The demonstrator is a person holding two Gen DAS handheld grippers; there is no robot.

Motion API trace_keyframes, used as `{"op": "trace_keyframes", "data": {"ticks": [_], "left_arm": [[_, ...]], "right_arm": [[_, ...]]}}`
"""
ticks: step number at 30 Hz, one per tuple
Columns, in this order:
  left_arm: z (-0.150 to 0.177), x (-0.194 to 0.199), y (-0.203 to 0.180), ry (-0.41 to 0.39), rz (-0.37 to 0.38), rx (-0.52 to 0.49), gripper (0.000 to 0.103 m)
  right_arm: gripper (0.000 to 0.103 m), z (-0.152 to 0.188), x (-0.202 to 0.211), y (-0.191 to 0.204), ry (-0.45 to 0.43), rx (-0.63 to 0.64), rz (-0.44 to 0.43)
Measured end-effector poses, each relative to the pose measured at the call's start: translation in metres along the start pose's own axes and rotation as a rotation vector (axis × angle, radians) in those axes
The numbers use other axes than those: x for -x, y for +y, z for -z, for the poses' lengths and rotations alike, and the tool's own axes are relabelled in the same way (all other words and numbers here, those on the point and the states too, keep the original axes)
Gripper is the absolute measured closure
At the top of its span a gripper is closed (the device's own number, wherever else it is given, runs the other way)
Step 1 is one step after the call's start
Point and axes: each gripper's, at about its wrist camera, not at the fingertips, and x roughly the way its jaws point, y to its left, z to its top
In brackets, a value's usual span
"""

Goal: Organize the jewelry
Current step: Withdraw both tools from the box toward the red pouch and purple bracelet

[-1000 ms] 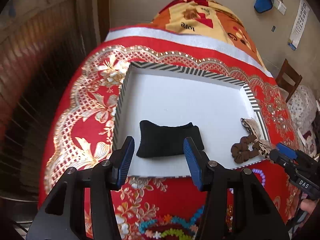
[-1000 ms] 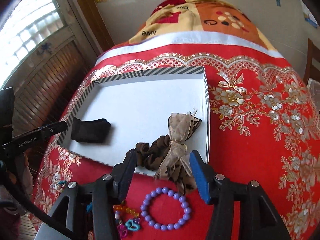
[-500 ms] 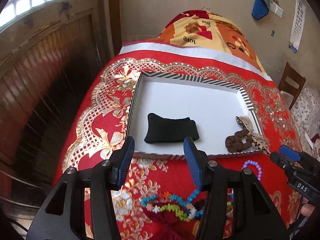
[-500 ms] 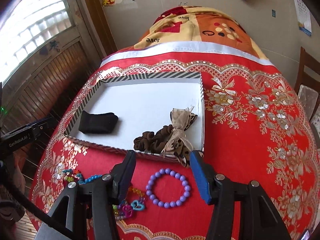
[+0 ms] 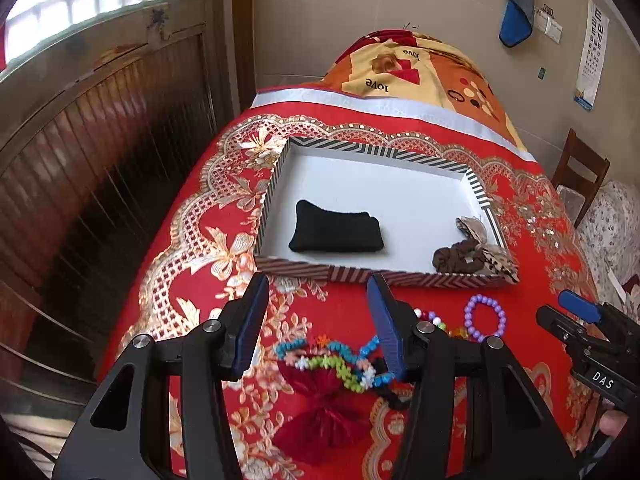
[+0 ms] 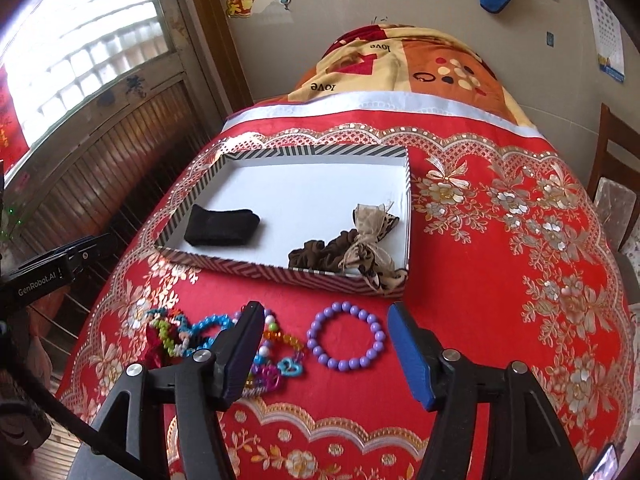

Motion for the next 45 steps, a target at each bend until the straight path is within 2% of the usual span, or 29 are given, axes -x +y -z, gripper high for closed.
{"op": "trace_keyframes", "data": {"ticks": [15, 31, 34, 40, 45], "left_arm": [[0.031, 0.03, -0.002, -0.013, -0.012, 0.009, 0.052], [0.052, 0.039, 0.006, 0.015, 0.009, 0.013, 0.052], [0.058, 0.038, 0.009, 0.032, 0.033, 0.019, 0.052], [0.076, 0.028, 0.015, 0.095, 0.129, 0.037, 0.052], [0.085, 0.012, 0.015, 0.153, 0.163, 0.044, 0.049]], "right_arm": [[0.041, 0.023, 0.028, 0.003, -0.016, 0.022, -0.002], [0.041, 0.035, 0.032, -0.002, 0.0, 0.025, -0.001], [0.041, 0.036, 0.032, -0.004, 0.003, 0.021, 0.0], [0.041, 0.038, 0.026, -0.011, 0.017, 0.008, 0.001], [0.041, 0.039, 0.017, -0.015, 0.031, -0.004, 0.006]]}}
